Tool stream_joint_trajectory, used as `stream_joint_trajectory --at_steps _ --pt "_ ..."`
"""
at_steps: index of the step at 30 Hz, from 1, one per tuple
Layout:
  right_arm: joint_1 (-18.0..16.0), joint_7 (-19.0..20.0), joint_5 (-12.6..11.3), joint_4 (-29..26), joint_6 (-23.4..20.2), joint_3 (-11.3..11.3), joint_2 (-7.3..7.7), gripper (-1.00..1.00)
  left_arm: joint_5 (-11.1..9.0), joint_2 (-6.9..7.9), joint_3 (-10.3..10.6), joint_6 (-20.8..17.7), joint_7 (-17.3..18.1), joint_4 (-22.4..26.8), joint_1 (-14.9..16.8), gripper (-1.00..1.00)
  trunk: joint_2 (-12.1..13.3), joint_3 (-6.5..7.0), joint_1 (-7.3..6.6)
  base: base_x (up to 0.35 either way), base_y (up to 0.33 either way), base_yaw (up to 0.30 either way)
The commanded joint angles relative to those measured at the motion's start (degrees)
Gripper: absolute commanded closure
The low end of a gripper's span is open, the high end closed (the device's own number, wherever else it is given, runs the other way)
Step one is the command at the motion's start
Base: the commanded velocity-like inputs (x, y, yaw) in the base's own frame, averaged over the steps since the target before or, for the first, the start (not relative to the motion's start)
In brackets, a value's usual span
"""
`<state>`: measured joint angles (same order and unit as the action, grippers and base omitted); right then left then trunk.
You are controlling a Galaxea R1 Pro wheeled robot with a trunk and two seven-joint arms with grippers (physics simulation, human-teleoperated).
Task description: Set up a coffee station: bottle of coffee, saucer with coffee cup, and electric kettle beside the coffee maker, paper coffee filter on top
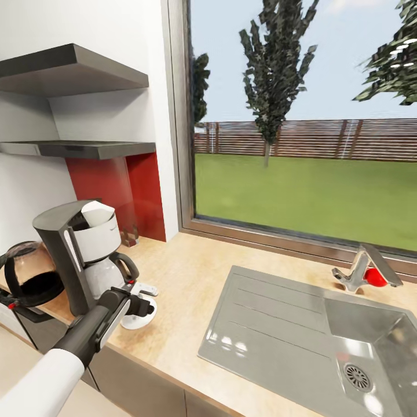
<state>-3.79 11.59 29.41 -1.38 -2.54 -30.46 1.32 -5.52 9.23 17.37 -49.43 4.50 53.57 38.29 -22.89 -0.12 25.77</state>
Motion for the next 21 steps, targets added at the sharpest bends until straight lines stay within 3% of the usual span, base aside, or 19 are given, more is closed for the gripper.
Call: stream_joint_trajectory --at_steps 1,13,19,21 --pt "0.0 0.3 0.5 -0.1 -0.3 -0.5 -0.01 -1.00 -0.5 0.07 0.2 -0.2 -0.3 0.0 0.0 -1.00 0.0 -0.02 0.02 0.000 0.000 0.000" --pt "0.0 0.3 0.5 -0.1 -0.3 -0.5 -0.01 -1.00 -0.5 0.00 0.3 -0.5 -0.2 0.5 0.4 -1.00 0.0 -0.02 0.02 0.000 0.000 0.000" --pt "0.0 0.3 0.5 -0.1 -0.3 -0.5 -0.02 -1.00 -0.6 -0.01 0.3 -1.9 -0.1 4.8 1.0 -1.00 0.0 -0.02 0.02 0.000 0.000 0.000" --pt "0.0 0.3 0.5 -0.1 -0.3 -0.5 -0.01 -1.00 -0.6 -0.05 0.3 -5.1 -0.1 7.6 1.1 -1.00 0.0 -0.02 0.02 0.000 0.000 0.000"
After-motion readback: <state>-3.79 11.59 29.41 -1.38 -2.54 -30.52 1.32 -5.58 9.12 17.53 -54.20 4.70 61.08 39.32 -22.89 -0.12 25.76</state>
